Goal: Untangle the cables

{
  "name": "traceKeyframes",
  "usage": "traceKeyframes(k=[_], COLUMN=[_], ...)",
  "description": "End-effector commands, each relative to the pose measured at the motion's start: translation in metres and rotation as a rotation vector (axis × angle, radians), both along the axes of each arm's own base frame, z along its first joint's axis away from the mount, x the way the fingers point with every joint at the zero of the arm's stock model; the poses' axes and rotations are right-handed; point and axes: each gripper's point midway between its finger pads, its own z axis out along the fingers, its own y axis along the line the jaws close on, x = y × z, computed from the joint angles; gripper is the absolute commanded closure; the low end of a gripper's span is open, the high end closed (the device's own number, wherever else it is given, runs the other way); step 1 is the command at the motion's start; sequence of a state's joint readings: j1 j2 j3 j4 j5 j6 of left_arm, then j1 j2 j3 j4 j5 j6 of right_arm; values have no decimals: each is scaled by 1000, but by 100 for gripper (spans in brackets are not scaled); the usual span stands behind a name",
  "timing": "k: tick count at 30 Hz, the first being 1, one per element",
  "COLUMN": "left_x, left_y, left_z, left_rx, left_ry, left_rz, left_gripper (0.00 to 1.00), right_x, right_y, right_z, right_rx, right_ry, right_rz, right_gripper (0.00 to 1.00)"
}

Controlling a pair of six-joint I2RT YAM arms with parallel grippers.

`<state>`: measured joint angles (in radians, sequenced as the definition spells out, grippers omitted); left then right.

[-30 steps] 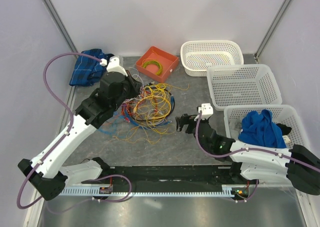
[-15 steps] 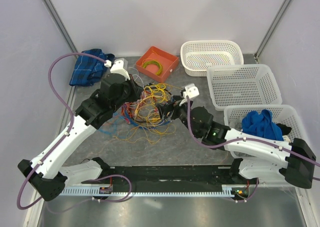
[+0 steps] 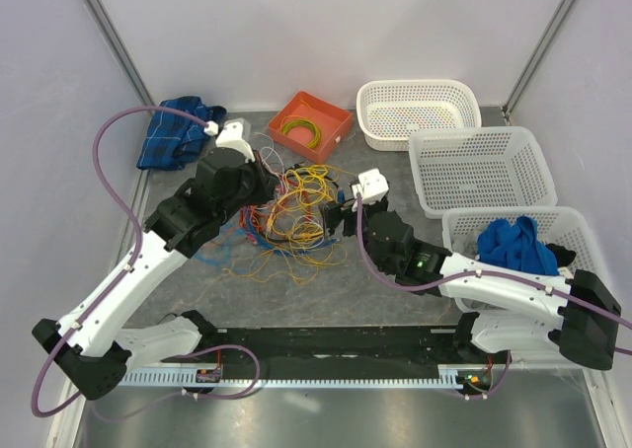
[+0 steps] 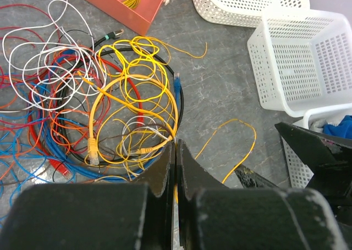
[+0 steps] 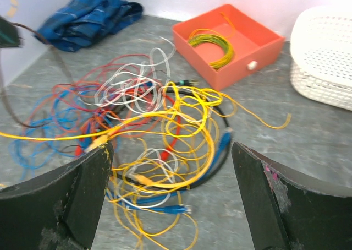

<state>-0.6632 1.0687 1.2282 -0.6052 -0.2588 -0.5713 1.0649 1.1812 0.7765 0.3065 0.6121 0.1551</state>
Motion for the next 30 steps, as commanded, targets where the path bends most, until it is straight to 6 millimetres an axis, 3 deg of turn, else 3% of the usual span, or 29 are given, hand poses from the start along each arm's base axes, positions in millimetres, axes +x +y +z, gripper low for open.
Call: traceKeyframes(k=[1, 4, 10, 16, 19, 20, 22, 23, 25, 26, 27, 28, 30], left_x=[-1, -4, -10, -13, -14, -14, -14, -13, -10, -9, -8, -5, -2], left_y=[3, 2, 2, 4, 3, 4, 6, 7, 10, 11, 12, 13, 14], left_z=[36, 44, 47, 37, 33, 32, 32, 33, 33, 34, 33, 33, 30], left_rx=[-17, -30, -41, -28, -25, -25, -22, -22, -14, -11, -6, -1, 10], left_ry=[-84, -90, -92, -67, -58, -56, -59, -62, -66, -69, -68, -69, -60], left_rz=[-19, -33, -51, -52, -53, -51, -43, -35, -14, -6, 1, 16, 32], left_gripper=[98, 98, 98, 98, 98, 98, 98, 98, 98, 98, 98, 96, 83], right_x=[5, 12, 34, 35, 31, 31, 31, 31, 27, 26, 25, 23, 21], right_y=[-17, -13, 10, 25, 23, 22, 20, 18, 13, 9, 6, 1, -5], right_z=[-8, -17, -13, 19, 29, 31, 39, 38, 51, 50, 54, 73, 76], right_rx=[-43, -32, 32, 157, 197, 194, 195, 177, 204, 186, 204, 233, 197], right_ry=[-7, -14, -69, -160, -192, -196, -200, -189, -190, -172, -156, -164, -137], right_rz=[-81, -104, -122, -72, -58, -60, -65, -64, -63, -78, -86, -89, -102], right_gripper=[3, 3, 4, 13, 31, 46, 59, 73, 88, 100, 100, 100, 100])
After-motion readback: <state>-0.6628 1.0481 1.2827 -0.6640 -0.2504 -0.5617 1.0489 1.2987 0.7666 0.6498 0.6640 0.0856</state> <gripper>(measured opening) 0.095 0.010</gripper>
